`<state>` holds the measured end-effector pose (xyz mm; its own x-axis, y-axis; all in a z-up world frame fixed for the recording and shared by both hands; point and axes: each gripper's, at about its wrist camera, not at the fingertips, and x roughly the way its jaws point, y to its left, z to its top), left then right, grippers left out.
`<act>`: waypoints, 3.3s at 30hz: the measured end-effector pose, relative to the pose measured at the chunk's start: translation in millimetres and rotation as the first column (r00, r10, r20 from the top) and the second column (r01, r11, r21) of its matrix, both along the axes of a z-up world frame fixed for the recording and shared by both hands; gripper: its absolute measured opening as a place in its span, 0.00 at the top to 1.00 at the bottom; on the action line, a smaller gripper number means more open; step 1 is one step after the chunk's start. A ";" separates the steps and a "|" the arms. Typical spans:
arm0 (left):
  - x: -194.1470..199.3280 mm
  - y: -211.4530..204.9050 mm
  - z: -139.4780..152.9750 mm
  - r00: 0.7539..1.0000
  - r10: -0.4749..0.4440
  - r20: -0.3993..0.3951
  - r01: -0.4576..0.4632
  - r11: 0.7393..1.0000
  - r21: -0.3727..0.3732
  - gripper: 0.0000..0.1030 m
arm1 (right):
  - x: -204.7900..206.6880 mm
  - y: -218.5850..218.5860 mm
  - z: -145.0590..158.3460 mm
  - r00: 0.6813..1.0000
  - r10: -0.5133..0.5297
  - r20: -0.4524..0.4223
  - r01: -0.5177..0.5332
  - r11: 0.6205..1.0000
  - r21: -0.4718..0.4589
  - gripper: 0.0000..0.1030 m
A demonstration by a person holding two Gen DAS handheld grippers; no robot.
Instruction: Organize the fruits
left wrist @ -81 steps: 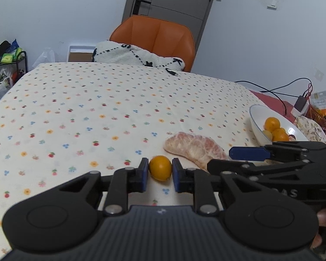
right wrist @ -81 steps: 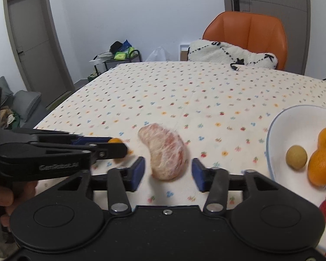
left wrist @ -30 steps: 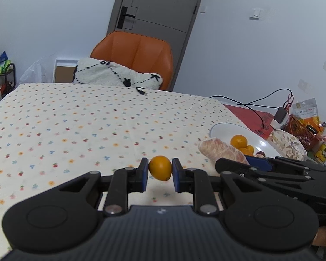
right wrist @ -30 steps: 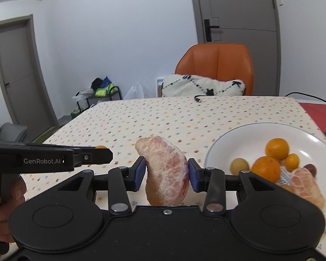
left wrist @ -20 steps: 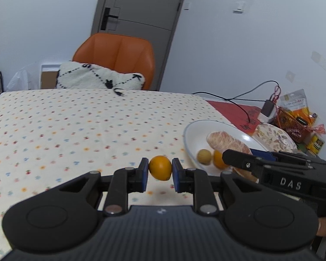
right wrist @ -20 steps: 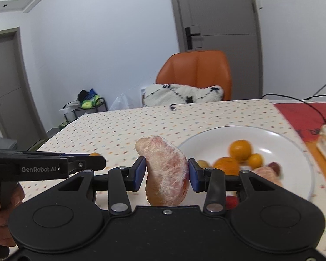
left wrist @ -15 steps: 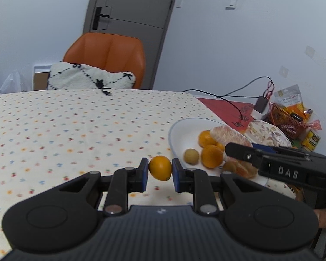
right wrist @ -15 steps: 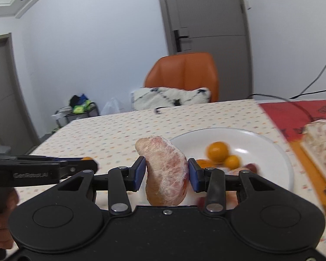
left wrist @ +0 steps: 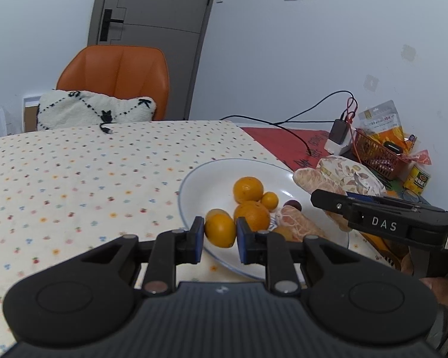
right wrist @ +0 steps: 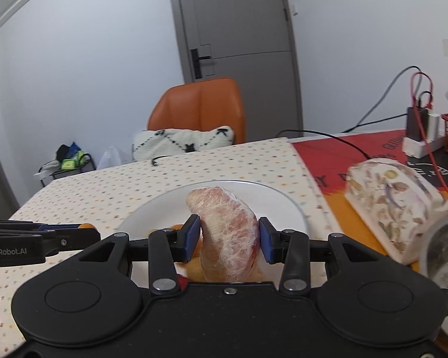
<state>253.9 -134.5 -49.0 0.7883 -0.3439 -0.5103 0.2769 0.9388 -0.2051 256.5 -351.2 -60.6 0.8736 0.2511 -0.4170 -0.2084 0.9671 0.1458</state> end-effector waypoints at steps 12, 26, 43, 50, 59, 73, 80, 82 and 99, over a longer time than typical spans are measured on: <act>12.3 -24.1 -7.8 1.000 -0.013 -0.007 0.013 0.999 0.045 0.76 | 14.3 -13.8 -4.2 0.999 -0.054 0.006 0.055 0.998 -0.038 0.61; 3.1 27.7 3.7 0.993 0.116 0.000 -0.116 0.993 0.031 0.58 | 37.1 -11.6 -2.7 0.997 -0.081 0.019 0.082 0.995 -0.051 0.60; -17.4 94.5 17.5 0.961 0.274 0.021 -0.275 0.961 0.014 0.33 | 19.8 0.9 8.1 0.999 -0.036 0.011 0.036 0.999 -0.008 0.33; -27.4 105.6 20.6 0.954 0.299 0.032 -0.300 0.954 0.012 0.25 | -1.2 14.8 7.7 1.000 -0.016 -0.001 0.016 1.000 -0.002 0.27; -49.9 119.4 27.5 0.943 0.331 0.019 -0.332 0.943 0.015 0.17 | -32.9 29.7 13.8 1.000 0.005 0.003 -0.005 1.000 0.001 0.13; -104.8 133.1 55.7 0.941 0.328 0.087 -0.329 0.944 -0.005 0.00 | -87.7 48.2 42.4 0.999 0.034 0.040 -0.033 0.999 -0.012 0.00; -132.5 137.3 72.8 0.937 0.326 0.129 -0.327 0.945 -0.017 0.00 | -112.1 50.2 58.0 0.998 0.036 0.057 -0.036 0.999 0.001 0.00; -139.5 136.9 78.4 0.936 0.323 0.140 -0.327 0.945 0.005 0.00 | -117.9 50.8 63.8 0.997 0.046 0.058 -0.046 0.999 0.003 0.00; -200.8 148.1 126.5 0.915 0.344 0.208 -0.361 0.932 0.045 0.00 | -167.2 66.5 110.0 0.989 0.131 0.075 -0.131 0.991 -0.007 0.00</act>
<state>53.1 13.6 77.6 0.9366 0.0104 -0.3501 -0.0486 0.9937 -0.1006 89.3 -284.7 49.3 0.8619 0.3646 -0.3524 -0.3434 0.9310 0.1234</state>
